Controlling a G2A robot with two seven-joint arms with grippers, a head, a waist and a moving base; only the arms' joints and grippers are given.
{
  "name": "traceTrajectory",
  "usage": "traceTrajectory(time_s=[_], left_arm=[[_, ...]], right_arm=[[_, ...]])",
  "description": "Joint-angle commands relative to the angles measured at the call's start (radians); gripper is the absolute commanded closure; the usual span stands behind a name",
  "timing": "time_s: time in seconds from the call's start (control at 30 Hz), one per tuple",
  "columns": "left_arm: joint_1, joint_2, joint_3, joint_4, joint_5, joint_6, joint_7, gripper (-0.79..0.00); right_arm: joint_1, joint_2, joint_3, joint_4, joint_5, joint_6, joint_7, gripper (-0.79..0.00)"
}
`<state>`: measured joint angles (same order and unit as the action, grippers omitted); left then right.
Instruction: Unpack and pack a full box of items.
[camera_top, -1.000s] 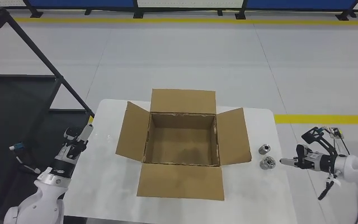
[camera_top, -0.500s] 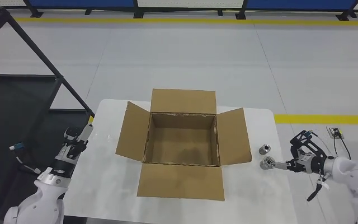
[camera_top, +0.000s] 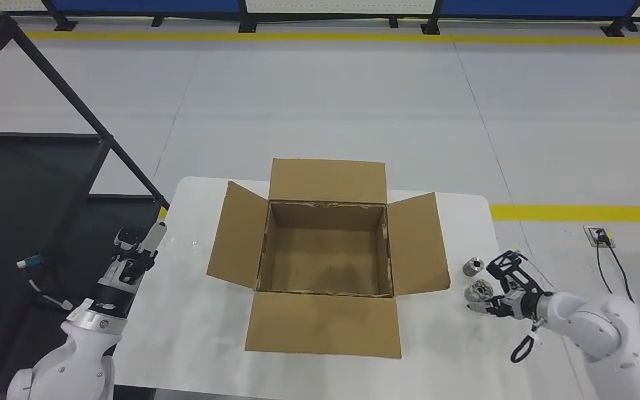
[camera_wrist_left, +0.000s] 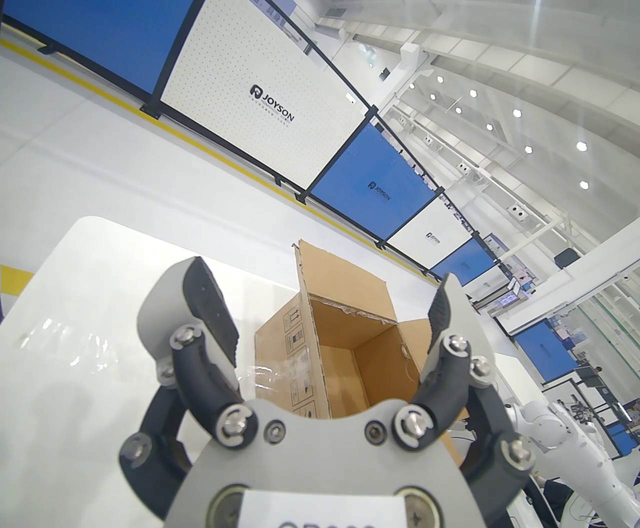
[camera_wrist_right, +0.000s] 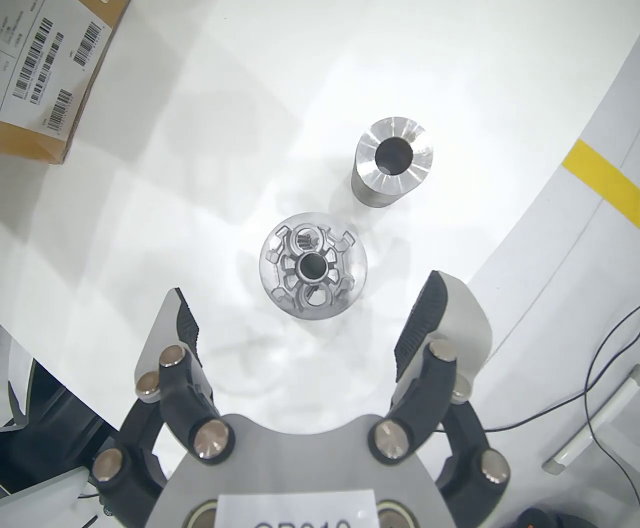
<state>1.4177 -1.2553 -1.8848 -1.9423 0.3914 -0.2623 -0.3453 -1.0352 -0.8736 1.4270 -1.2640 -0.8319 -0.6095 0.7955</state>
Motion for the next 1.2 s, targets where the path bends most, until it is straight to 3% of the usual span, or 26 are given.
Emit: traceTrajectory(time_s=[0.0, 0.07, 0.1, 0.13, 0.17, 0.23, 0.47, 0.63, 0.77, 0.97, 1.07, 1.17], left_arm=[[0.000, 0.000, 0.000, 0.000, 0.000, 0.000, 0.000, -0.785], [0.000, 0.000, 0.000, 0.000, 0.000, 0.000, 0.000, -0.785], [0.000, 0.000, 0.000, 0.000, 0.000, 0.000, 0.000, -0.785], [0.000, 0.000, 0.000, 0.000, 0.000, 0.000, 0.000, -0.785], [0.000, 0.000, 0.000, 0.000, 0.000, 0.000, 0.000, -0.785], [0.000, 0.000, 0.000, 0.000, 0.000, 0.000, 0.000, -0.785], [0.000, 0.000, 0.000, 0.000, 0.000, 0.000, 0.000, -0.785], [0.000, 0.000, 0.000, 0.000, 0.000, 0.000, 0.000, -0.785], [0.000, 0.000, 0.000, 0.000, 0.000, 0.000, 0.000, -0.785], [0.000, 0.000, 0.000, 0.000, 0.000, 0.000, 0.000, -0.785], [0.000, 0.000, 0.000, 0.000, 0.000, 0.000, 0.000, -0.785], [0.000, 0.000, 0.000, 0.000, 0.000, 0.000, 0.000, -0.785]], right_arm=[[0.025, -0.005, -0.025, 0.029, 0.000, 0.007, -0.005, -0.785], [0.045, -0.010, -0.044, 0.053, 0.001, 0.020, -0.011, -0.770], [0.055, -0.012, -0.053, 0.063, -0.001, 0.033, -0.010, -0.662], [0.063, -0.014, -0.062, 0.071, 0.007, 0.038, -0.010, -0.332], [0.071, -0.016, -0.069, 0.082, 0.015, 0.038, -0.008, -0.179], [0.088, -0.019, -0.080, 0.098, 0.020, 0.042, -0.002, 0.000], [0.107, -0.017, -0.078, 0.118, 0.036, 0.043, 0.001, 0.000], [0.068, 0.004, 0.007, 0.030, 0.065, 0.070, 0.023, 0.000], [-0.003, 0.027, 0.129, -0.159, 0.134, 0.112, 0.085, 0.000], [-0.120, 0.047, 0.297, -0.551, 0.201, 0.249, 0.181, 0.000], [-0.116, 0.049, 0.286, -0.732, 0.208, 0.296, 0.226, 0.000], [-0.063, 0.048, 0.195, -0.831, 0.193, 0.324, 0.265, 0.000]])
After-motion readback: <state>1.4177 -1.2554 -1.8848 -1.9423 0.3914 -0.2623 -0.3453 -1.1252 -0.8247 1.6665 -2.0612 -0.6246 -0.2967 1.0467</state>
